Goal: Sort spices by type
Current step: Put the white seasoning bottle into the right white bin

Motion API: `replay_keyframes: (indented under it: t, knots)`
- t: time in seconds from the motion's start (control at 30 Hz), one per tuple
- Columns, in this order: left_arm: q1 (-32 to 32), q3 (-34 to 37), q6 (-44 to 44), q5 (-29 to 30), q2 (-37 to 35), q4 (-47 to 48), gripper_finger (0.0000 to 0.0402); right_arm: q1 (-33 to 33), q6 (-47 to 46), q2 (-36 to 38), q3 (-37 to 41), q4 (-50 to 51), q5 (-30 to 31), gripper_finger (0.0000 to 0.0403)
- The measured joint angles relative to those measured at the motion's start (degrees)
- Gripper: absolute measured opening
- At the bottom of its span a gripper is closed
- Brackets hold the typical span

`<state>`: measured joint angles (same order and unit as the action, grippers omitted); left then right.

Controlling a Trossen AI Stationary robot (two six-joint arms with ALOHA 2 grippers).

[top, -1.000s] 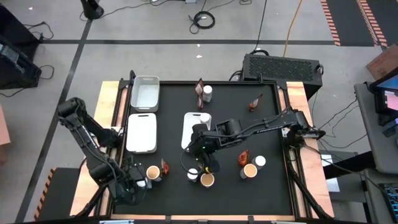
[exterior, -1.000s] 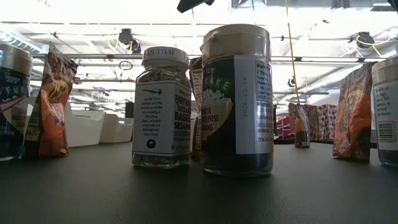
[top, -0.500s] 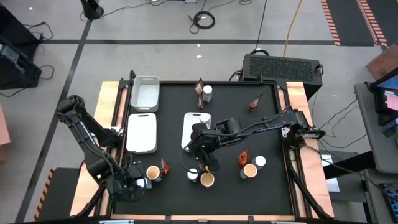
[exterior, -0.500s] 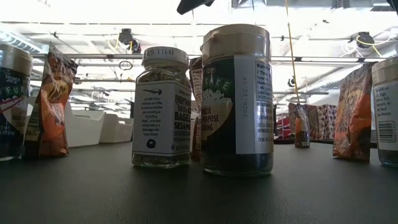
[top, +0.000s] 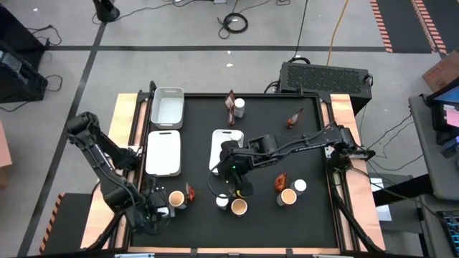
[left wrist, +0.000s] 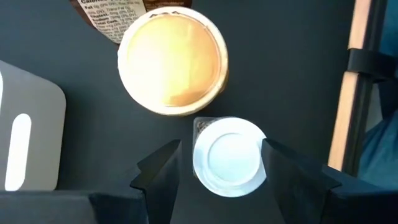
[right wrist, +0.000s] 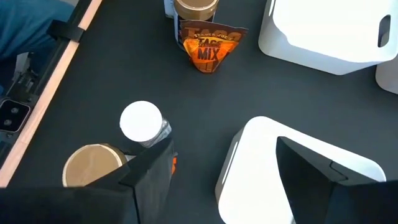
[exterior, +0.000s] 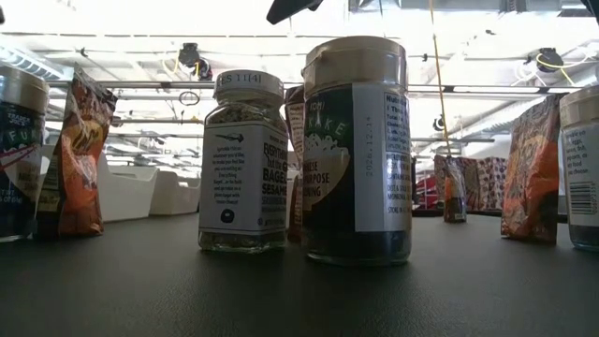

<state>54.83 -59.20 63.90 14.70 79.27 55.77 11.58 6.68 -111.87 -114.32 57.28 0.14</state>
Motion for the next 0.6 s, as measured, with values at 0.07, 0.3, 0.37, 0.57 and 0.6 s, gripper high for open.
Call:
replay_keyframes:
  t: [0.07, 0.3, 0.37, 0.57, 0.6]
  knots:
    - [0.0, 0.0, 0.0, 0.0, 0.6, -0.4, 0.0226, 0.0, 0.1, 0.0, 0.0, 0.0, 0.0, 0.0242]
    - [0.0, 0.5, -1.1, -0.2, 2.0, -4.2, 0.0226, 0.0, 0.5, 0.0, 0.0, 0.0, 0.0, 0.0242]
    - [0.0, 0.5, -1.3, -0.5, 2.2, -4.3, 0.0226, 0.0, 0.5, 0.0, 0.0, 0.0, 0.0, 0.0242]
    - [0.0, 0.5, -1.4, -0.4, 1.5, -2.8, 0.0226, 0.0, 0.5, 0.0, 0.0, 0.0, 0.0, 0.0242]
    - [0.0, 0.5, -1.4, -0.4, 1.3, -2.6, 0.0226, 0.0, 0.5, 0.0, 0.0, 0.0, 0.0, 0.0242]
